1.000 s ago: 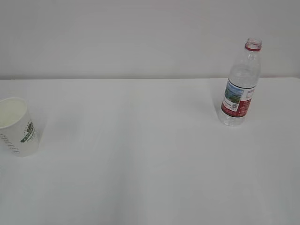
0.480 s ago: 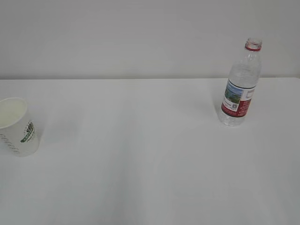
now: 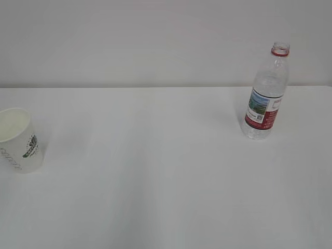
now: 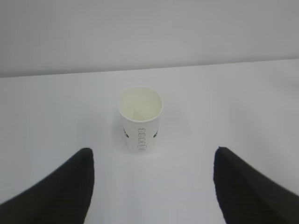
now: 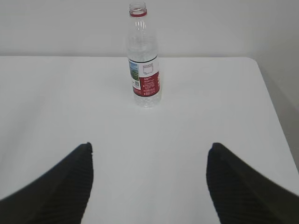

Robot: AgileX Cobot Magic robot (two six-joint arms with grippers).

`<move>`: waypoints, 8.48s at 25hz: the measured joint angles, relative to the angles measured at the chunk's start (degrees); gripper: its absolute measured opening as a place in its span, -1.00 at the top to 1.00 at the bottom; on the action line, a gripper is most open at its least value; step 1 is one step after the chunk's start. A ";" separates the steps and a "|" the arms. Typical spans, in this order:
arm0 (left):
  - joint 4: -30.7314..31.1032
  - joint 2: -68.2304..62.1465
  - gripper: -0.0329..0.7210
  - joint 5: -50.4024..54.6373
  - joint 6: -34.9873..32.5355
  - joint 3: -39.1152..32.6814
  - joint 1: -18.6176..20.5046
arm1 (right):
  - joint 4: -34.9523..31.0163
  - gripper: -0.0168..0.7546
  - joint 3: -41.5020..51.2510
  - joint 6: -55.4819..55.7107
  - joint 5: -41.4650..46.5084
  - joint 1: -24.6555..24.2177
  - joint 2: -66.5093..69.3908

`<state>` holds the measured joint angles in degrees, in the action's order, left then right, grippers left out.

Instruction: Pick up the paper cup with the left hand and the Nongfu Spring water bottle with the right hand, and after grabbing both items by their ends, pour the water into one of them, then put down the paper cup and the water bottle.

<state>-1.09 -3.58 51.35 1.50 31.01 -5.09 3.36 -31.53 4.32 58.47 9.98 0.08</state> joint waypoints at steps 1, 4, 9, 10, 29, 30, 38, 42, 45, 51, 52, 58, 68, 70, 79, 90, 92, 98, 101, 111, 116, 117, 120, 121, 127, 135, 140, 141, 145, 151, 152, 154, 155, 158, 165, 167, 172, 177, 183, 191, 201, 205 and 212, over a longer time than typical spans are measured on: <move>0.00 -0.58 -0.62 -1.09 0.00 0.10 0.00 | 0.00 -0.52 -0.09 -0.07 -0.43 0.00 0.58; 0.12 -2.37 -0.62 -4.14 0.00 0.10 0.00 | 0.00 -0.52 -0.35 -0.31 -2.94 0.00 2.36; 0.30 -5.79 -0.62 -9.15 0.00 0.10 0.00 | 0.00 -0.52 -0.35 -0.52 -8.56 0.00 5.58; 0.30 -6.49 -0.62 -9.90 0.00 0.10 0.00 | 0.00 -0.52 -0.35 -0.52 -9.76 0.00 6.26; 1.09 -16.79 -0.62 -21.24 0.00 0.10 0.00 | 0.00 -0.52 -0.35 -4.76 -26.31 0.00 20.14; 1.09 -17.31 -0.62 -21.70 0.00 0.10 0.00 | 0.00 -0.52 -0.35 -4.88 -27.12 0.00 20.84; 1.09 -22.02 -0.62 -26.25 0.00 0.10 0.00 | 0.00 -0.52 -0.35 -4.99 -33.85 0.00 26.90; 1.09 -24.70 -0.62 -28.65 0.00 0.10 0.00 | 0.00 -0.52 -0.35 -5.09 -37.26 0.00 29.71; 1.09 -26.57 -0.62 -30.70 0.00 0.10 0.00 | 0.00 -0.52 -0.35 -5.20 -39.34 0.00 31.75; 2.41 -30.23 -0.62 -35.70 0.00 0.10 0.00 | 0.10 -0.52 -0.35 -5.20 -43.00 0.00 36.40; 2.51 -30.96 -0.62 -36.50 0.00 0.10 0.00 | 0.10 -0.52 -0.35 -5.20 -43.55 0.00 37.30; 2.68 -35.05 -0.62 -40.77 0.00 0.10 0.00 | 0.60 -0.52 -0.35 -5.20 -47.75 0.00 41.95; 3.18 -40.86 -0.62 -48.45 0.00 0.10 0.00 | 1.14 -0.52 -0.35 -5.20 -55.67 0.00 44.92; 3.86 -42.41 -0.62 -50.24 0.00 0.10 0.00 | 1.14 -0.52 -0.35 -5.20 -56.78 0.00 45.34; 5.62 -47.89 -0.62 -56.94 0.00 0.10 0.00 | 1.18 -0.52 -0.35 -5.20 -65.32 0.00 51.14; 5.67 -54.30 -0.62 -61.90 0.00 0.10 0.00 | 1.18 -0.52 -0.35 -5.20 -75.12 0.00 62.12; 5.67 -55.72 -0.62 -62.60 0.00 0.10 0.00 | 1.18 -0.52 -0.35 -5.20 -76.32 0.00 63.53; 5.67 -59.42 -0.62 -64.84 0.00 0.10 0.00 | 1.27 -0.52 -0.35 -5.20 -78.78 0.00 67.10; 5.67 -61.11 -0.62 -65.37 0.00 0.10 0.00 | 1.27 -0.52 -0.35 -5.20 -78.91 0.00 68.80; 5.43 -63.79 -0.62 -68.36 0.00 -1.50 1.69 | 1.27 -0.52 -0.35 -5.20 -80.14 0.00 71.40; 1.88 -63.79 -0.62 -73.84 0.00 -7.34 1.69 | 1.27 -0.52 -0.35 -5.20 -80.65 0.00 72.30; 1.48 -63.79 -0.62 -74.93 0.00 -8.61 1.69 | 1.27 -0.52 -0.35 -5.20 -80.65 0.00 72.57; 1.09 -63.79 -0.62 -79.04 0.00 -11.78 1.69 | 1.27 -0.52 -0.35 -5.20 -80.65 0.00 73.46; 1.09 -63.79 -0.62 -80.37 0.00 -12.59 1.69 | 1.27 -0.52 -0.35 -5.20 -80.65 0.00 73.68; 0.78 -63.79 -0.62 -82.25 0.35 -14.77 1.69 | 1.27 -0.52 -0.35 -5.20 -78.39 0.00 73.95; 0.56 -65.90 -0.62 -82.98 1.91 -14.86 1.29 | 1.27 -0.52 5.10 -5.20 -83.36 0.00 73.95; 0.56 -68.56 -0.62 -84.51 2.25 -16.94 -1.77 | 1.38 -0.52 9.32 -5.20 -90.05 0.00 73.95; 0.56 -68.97 -0.62 -85.92 2.25 -17.81 -2.43 | 1.38 -0.52 9.89 -5.20 -90.48 0.00 73.95; -0.76 -70.39 -0.62 -92.30 2.38 -22.30 -4.19 | 1.38 -0.52 11.61 -3.86 -91.29 0.00 73.95; -1.99 -73.56 -0.62 -99.48 3.19 -27.52 -6.09 | 1.74 -0.52 13.82 -2.49 -94.72 0.00 75.33; -1.99 -74.01 -0.62 -100.48 3.47 -28.13 -6.21 | 2.19 -0.52 14.08 -2.23 -95.47 0.00 76.33; -1.99 -74.97 -0.62 -102.99 3.88 -29.35 -6.56 | 3.83 -0.52 14.37 -2.11 -97.91 0.00 78.52; -1.99 -75.22 -0.62 -104.61 4.00 -29.72 -6.70 | 4.43 -0.52 14.77 -2.04 -99.24 0.00 79.70; -1.99 -76.04 -0.62 -107.21 4.21 -30.28 -6.80 | 5.16 -0.52 15.76 -1.99 -103.22 0.00 82.80; -1.99 -76.92 -0.62 -109.18 4.41 -30.28 -6.80 | 4.80 -0.52 17.85 -1.99 -115.16 0.00 89.66; -1.99 -76.92 -0.62 -109.76 4.54 -30.28 -6.80 | 3.58 -0.52 17.85 -2.42 -116.63 0.00 91.07; -1.99 -76.92 -0.62 -110.87 4.54 -30.28 -6.80 | -0.28 -0.52 17.85 -5.00 -121.89 0.00 94.06; -1.99 -76.92 -0.62 -111.55 4.54 -30.28 -6.80 | -2.35 -0.52 17.85 -5.58 -123.42 0.00 97.93; -1.99 -76.92 -0.62 -111.64 4.54 -30.28 -6.80 | -2.45 -0.52 15.87 -5.68 -123.55 0.00 101.81; -1.99 -77.26 -0.62 -111.85 4.56 -30.28 -6.80 | -2.45 -0.52 13.21 -6.34 -123.78 0.00 103.55; -1.99 -79.22 -0.62 -114.48 4.56 -30.28 -6.80 | -2.45 -0.52 9.45 -6.48 -123.90 0.00 108.31; -1.99 -80.60 -0.62 -114.59 4.56 -30.28 -6.80 | -2.69 -0.52 7.94 -6.48 -123.90 0.00 109.89; -1.89 -83.56 -0.62 -116.50 4.56 -30.28 -6.80 | -5.02 -0.52 5.92 -6.48 -123.90 0.00 110.25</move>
<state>-2.98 -87.14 -65.14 6.07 0.73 -11.89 -1.66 -25.61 -2.16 -65.44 9.98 110.33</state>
